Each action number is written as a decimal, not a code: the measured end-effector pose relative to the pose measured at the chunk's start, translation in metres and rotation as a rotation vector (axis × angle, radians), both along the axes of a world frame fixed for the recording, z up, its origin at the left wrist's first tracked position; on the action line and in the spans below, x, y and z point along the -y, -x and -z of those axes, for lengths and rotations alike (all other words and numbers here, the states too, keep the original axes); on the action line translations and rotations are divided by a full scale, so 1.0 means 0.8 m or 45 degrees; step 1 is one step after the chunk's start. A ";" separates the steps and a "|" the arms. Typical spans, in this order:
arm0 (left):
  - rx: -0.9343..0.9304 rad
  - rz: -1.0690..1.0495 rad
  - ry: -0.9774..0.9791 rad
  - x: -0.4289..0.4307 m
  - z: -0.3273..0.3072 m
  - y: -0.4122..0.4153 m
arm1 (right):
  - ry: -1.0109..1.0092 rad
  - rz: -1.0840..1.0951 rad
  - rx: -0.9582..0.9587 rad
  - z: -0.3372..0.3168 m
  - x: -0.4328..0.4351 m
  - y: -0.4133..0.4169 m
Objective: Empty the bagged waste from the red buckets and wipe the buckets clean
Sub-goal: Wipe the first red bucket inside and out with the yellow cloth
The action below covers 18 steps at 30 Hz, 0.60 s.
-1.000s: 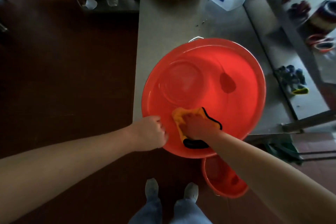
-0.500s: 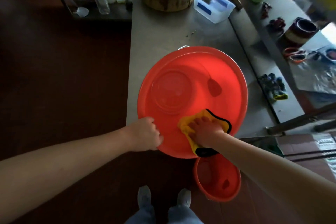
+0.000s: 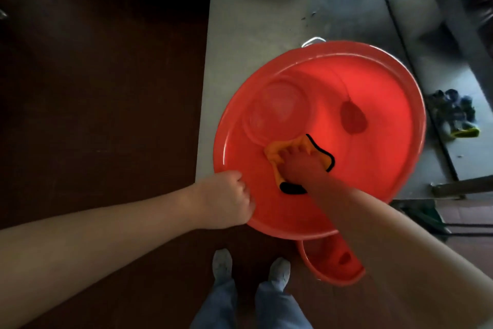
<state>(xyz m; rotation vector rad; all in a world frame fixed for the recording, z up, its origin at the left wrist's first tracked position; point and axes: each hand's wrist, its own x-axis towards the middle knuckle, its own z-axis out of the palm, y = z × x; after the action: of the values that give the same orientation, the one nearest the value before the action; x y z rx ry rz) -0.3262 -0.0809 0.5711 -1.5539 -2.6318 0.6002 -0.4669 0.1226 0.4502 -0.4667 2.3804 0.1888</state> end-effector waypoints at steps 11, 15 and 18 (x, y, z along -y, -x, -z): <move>0.163 0.029 0.179 0.003 -0.013 0.012 | 0.282 -0.157 0.033 -0.050 -0.034 -0.070; 0.215 0.043 0.248 0.001 -0.023 0.017 | 0.309 -0.252 0.015 -0.080 -0.061 -0.113; 0.111 0.079 0.274 0.002 -0.031 0.020 | 0.294 -0.175 0.031 -0.095 -0.082 -0.139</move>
<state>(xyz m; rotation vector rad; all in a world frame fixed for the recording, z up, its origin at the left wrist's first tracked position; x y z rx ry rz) -0.3419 -0.0825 0.5958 -1.7491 -2.6445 0.8558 -0.3557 0.1880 0.5261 -0.7373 2.3579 -0.0309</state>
